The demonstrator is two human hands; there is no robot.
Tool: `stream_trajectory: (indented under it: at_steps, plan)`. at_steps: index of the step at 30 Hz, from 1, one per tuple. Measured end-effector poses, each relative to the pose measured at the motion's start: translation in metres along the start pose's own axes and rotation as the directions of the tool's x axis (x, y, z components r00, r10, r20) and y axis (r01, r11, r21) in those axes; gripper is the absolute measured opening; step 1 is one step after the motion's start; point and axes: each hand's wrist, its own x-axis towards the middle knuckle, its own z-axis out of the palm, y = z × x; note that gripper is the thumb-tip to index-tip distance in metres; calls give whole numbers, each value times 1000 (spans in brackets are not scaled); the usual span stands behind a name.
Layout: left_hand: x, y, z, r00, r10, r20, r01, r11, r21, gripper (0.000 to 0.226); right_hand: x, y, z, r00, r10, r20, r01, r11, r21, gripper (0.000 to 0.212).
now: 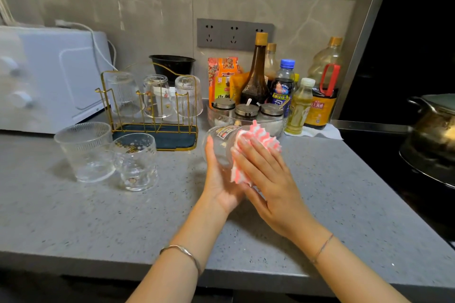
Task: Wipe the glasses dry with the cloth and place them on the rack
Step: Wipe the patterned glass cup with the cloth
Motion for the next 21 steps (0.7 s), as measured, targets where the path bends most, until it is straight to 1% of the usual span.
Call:
stream_trajectory:
  at_steps: [3, 5, 6, 8, 10, 12, 14, 17, 19, 21]
  plan:
    - [-1, -1, 0, 1000, -7, 24, 8, 999, -36, 79, 6, 5, -2, 997, -73, -3, 73, 995, -66, 47]
    - [-2, -2, 2, 999, -15, 45, 17, 999, -49, 77, 13, 10, -5, 995, -99, -25, 95, 987, -126, 44]
    - [-2, -3, 3, 999, -4, 47, 7, 998, -57, 73, 16, 12, -7, 996, -86, -35, 80, 986, -145, 43]
    - [0, -3, 6, 999, 50, -2, -50, 997, -67, 64, 19, 17, -11, 999, -14, -44, 8, 994, -112, 43]
    - [3, -1, 6, 995, 99, -35, -102, 990, -98, 66, 15, 20, -12, 998, 54, -35, -55, 998, -42, 46]
    - [2, 2, 5, 991, 123, -53, -127, 988, -92, 69, 4, 18, -8, 997, 75, -10, -75, 997, -13, 48]
    - [1, 2, 3, 991, 120, -59, -122, 992, -25, 75, -5, 12, -3, 999, 43, 4, -43, 999, -7, 47]
    - [-2, 1, 2, 998, 61, -21, -60, 997, 52, 85, -5, 4, -1, 996, -84, 32, 84, 996, -25, 39]
    - [-3, 1, 4, 999, 42, -21, -41, 999, 35, 85, 1, 1, -3, 990, -128, 56, 130, 991, -36, 39]
    - [-4, 1, 6, 1000, 25, -10, -25, 1000, -2, 83, 9, 3, -5, 992, -115, 43, 117, 992, -50, 43]
